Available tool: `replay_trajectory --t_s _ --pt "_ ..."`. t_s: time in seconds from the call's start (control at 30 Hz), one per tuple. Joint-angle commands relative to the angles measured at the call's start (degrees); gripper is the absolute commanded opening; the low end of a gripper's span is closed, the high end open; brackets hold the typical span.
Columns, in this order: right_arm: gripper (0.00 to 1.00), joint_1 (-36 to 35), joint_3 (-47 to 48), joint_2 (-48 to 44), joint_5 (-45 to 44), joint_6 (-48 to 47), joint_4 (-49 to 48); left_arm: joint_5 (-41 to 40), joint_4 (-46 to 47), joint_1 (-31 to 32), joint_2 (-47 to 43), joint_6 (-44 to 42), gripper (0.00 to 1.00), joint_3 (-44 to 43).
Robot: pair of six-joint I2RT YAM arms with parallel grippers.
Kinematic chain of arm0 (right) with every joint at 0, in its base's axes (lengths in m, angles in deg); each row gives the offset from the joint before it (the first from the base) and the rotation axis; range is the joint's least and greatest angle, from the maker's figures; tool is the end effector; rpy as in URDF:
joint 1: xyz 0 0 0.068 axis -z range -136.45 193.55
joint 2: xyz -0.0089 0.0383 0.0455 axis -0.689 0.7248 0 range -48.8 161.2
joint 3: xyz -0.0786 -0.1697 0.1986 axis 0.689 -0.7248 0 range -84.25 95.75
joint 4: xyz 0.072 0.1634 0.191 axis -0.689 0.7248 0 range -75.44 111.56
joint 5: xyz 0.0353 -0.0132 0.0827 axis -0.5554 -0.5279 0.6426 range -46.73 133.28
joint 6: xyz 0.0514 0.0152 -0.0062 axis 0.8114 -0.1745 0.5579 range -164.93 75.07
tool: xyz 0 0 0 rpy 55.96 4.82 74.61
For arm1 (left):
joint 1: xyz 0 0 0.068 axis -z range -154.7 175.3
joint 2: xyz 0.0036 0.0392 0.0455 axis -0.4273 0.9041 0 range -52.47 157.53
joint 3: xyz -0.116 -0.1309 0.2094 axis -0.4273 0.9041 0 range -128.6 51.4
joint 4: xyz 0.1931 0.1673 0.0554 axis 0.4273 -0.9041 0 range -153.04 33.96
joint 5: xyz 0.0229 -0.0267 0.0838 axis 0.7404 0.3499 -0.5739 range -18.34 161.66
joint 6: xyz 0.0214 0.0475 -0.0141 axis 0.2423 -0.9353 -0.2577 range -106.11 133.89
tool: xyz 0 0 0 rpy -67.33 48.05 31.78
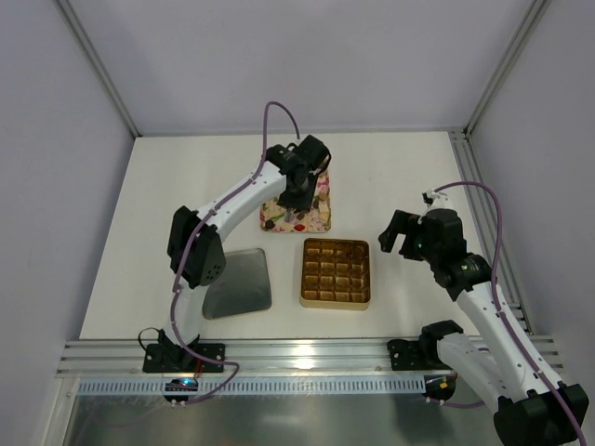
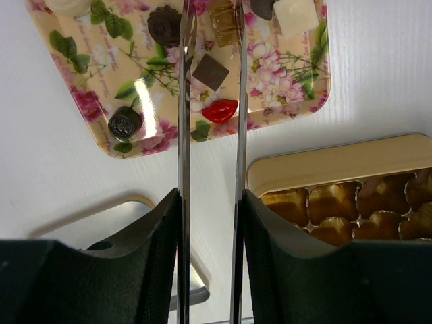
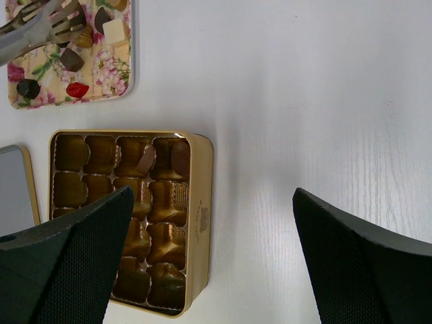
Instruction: Pack the chocolate
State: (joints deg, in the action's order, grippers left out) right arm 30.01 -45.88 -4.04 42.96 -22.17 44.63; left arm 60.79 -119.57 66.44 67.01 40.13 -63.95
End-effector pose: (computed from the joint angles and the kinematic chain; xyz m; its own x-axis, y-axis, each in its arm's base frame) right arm 0.1660 0.0398 0.2666 -0.6216 0.2481 -0.7430 0.0116 0.9513 0.3080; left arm 0.3357 -0.2845 0.2847 -0.8866 0.1980 -0.4181 0.2232 0.9747 -0.0117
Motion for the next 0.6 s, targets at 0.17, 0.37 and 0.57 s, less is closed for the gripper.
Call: replay_trajectory --t_s 0.17,0.37,0.57 --pt "1.00 -0.2 0.0 -0.7 -0.5 -0.5 -0.6 1.7 2.5 -0.4 0.6 -1.4 0.39 1.7" --pt "1.00 -0.2 0.0 -0.6 -0.5 -0.5 -0.7 1.5 2.3 -0.4 0.4 -1.4 0.32 2.1" --pt "1.00 -0.2 0.0 -0.6 -0.4 -0.4 -0.8 0.1 1.4 -0.4 0.0 -2.1 0.24 0.3"
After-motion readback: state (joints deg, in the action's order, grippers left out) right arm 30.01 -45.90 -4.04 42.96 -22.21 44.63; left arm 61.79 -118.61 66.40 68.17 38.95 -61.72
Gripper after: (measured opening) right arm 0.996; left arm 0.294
